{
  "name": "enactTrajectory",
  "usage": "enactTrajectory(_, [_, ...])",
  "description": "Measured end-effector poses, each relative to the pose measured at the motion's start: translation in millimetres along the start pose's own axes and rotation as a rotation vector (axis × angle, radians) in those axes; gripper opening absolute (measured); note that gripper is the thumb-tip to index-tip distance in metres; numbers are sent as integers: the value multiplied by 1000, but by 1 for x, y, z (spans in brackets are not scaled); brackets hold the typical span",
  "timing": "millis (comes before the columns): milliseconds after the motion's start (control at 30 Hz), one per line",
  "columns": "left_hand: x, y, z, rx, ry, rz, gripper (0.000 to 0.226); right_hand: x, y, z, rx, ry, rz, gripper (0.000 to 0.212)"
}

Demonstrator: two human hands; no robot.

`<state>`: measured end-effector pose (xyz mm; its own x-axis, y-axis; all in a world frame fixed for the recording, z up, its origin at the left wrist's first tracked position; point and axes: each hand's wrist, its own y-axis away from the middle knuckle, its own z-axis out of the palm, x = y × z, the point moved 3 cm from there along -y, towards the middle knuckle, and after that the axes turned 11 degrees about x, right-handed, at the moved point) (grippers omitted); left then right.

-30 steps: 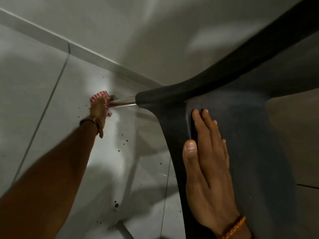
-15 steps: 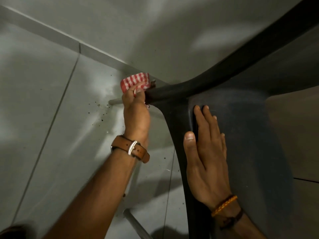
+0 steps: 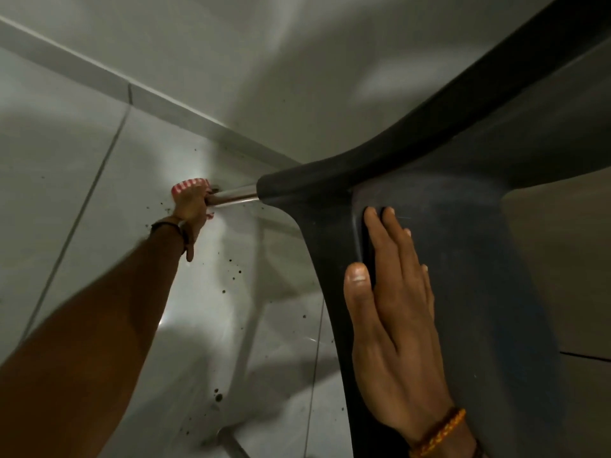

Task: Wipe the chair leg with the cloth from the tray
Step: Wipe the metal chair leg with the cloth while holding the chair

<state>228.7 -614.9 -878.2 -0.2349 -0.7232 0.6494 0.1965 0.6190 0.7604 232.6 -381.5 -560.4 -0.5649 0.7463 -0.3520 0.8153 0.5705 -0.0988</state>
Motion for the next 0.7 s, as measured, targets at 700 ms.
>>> enactTrajectory(700, [126, 237, -42, -188, -183, 229, 33, -1, -4, 1, -111, 69, 20, 66])
